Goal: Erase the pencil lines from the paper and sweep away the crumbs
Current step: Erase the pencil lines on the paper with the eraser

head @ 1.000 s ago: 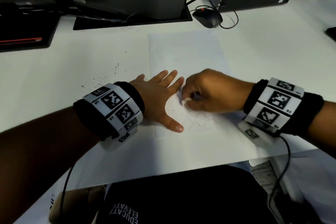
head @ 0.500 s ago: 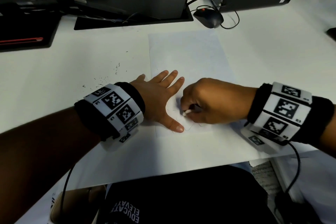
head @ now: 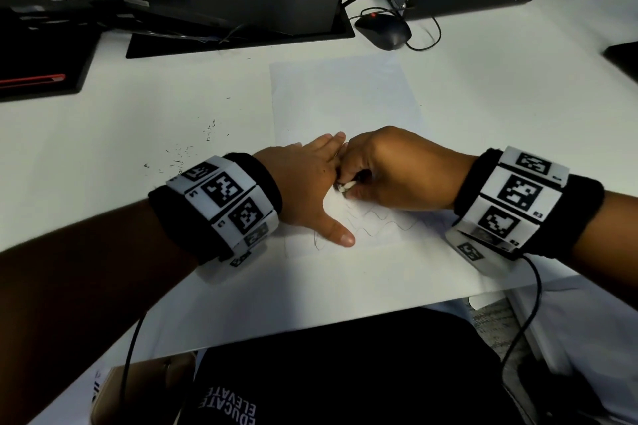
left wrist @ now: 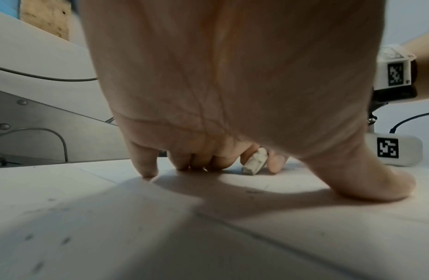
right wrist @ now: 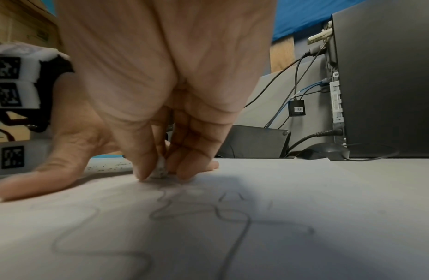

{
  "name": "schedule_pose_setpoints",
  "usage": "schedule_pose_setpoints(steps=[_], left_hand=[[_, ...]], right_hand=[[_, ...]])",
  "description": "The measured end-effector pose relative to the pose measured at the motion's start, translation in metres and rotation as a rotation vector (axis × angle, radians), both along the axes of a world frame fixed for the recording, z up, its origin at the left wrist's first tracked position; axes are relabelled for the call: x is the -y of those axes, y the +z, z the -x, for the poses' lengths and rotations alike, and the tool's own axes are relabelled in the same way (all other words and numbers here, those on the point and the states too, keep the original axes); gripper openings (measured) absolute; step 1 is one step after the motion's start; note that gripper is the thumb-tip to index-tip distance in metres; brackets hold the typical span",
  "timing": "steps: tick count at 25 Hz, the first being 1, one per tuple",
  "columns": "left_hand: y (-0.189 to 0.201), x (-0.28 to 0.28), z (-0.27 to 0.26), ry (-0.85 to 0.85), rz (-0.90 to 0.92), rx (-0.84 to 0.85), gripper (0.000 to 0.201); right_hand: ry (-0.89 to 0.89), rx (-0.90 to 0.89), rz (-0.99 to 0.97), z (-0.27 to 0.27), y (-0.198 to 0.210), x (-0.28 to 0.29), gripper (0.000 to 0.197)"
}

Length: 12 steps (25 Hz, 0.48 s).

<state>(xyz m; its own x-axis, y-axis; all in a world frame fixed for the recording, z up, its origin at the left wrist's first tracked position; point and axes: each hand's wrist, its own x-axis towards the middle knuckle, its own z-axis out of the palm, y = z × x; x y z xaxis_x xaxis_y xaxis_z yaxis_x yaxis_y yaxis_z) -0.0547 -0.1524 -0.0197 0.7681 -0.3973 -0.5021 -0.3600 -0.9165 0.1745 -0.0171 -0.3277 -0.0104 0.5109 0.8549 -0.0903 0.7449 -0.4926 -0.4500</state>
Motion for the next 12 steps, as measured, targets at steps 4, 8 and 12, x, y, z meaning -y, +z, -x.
schedule_pose_setpoints(steps=[4, 8, 12], left_hand=[[0.000, 0.000, 0.000, -0.028, -0.033, -0.012, 0.115], [-0.007, -0.004, -0.002, 0.001, 0.016, 0.020, 0.131], [-0.007, -0.004, -0.001, -0.021, -0.035, 0.008, 0.126]], right_hand=[[0.137, -0.068, 0.049, 0.009, 0.004, -0.001, 0.010], [0.024, 0.042, 0.078, -0.004, 0.008, 0.000, 0.015], [0.116, -0.017, 0.121, 0.010, 0.008, -0.002, 0.014]])
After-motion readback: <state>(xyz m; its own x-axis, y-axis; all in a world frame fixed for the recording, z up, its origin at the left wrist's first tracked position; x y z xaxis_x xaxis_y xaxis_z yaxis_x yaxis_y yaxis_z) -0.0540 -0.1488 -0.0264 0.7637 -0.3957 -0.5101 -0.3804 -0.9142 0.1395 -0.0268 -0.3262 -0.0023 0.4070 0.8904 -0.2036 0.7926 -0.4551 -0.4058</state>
